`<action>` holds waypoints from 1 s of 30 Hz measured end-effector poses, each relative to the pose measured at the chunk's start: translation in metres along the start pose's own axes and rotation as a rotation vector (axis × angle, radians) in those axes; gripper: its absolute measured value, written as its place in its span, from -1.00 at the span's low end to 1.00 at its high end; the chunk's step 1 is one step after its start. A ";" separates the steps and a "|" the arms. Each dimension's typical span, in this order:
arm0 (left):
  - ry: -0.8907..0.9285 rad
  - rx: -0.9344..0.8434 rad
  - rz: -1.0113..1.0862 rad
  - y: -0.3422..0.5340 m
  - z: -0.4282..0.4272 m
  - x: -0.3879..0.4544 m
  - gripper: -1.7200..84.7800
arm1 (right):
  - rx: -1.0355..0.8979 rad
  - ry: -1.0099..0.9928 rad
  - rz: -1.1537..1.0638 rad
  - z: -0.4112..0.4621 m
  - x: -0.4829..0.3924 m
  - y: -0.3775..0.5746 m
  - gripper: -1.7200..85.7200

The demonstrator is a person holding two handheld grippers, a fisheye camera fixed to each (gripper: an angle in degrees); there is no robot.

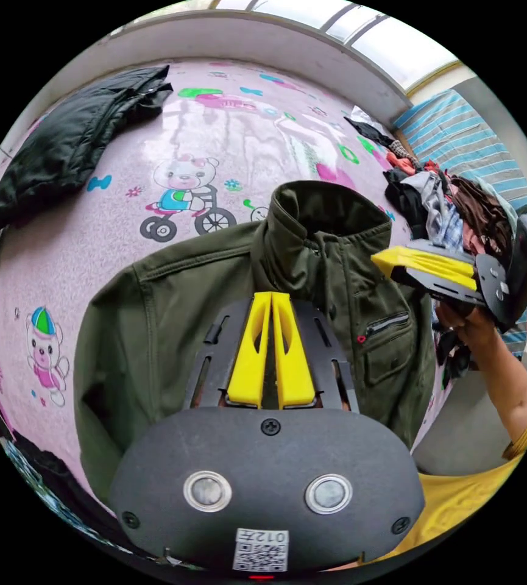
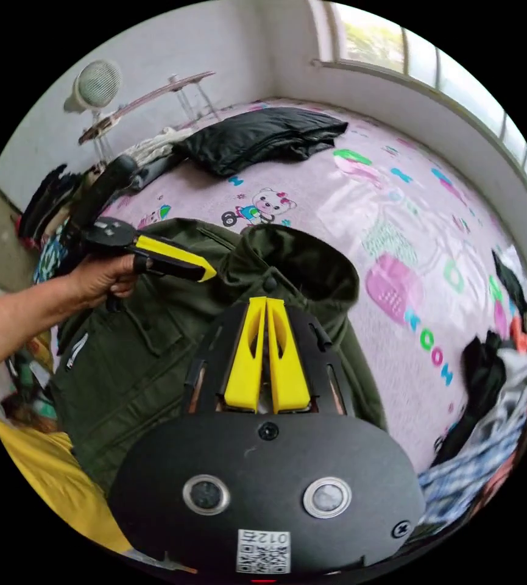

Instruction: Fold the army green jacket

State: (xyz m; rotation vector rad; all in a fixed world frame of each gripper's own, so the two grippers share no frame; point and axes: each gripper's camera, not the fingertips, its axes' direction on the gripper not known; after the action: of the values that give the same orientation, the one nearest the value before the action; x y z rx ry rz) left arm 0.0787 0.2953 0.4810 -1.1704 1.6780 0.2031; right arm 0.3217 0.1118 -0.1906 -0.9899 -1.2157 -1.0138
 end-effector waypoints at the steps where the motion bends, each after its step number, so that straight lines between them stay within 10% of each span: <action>1: 0.001 -0.024 0.021 -0.009 0.007 0.003 -0.95 | -0.018 0.004 -0.094 0.006 -0.005 -0.019 -0.88; 11: 0.056 -0.074 0.088 -0.017 0.006 0.014 -0.96 | -0.240 -0.060 -0.394 0.043 -0.013 -0.103 -0.90; 30: 0.256 0.217 -0.161 -0.020 -0.041 -0.078 -0.96 | 0.179 -0.371 0.182 0.005 0.092 -0.053 -0.95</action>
State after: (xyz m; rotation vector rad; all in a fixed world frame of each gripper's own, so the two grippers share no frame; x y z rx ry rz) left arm 0.0669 0.3057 0.5702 -1.1963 1.7644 -0.2330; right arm 0.2760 0.0959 -0.0959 -1.1547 -1.4599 -0.5815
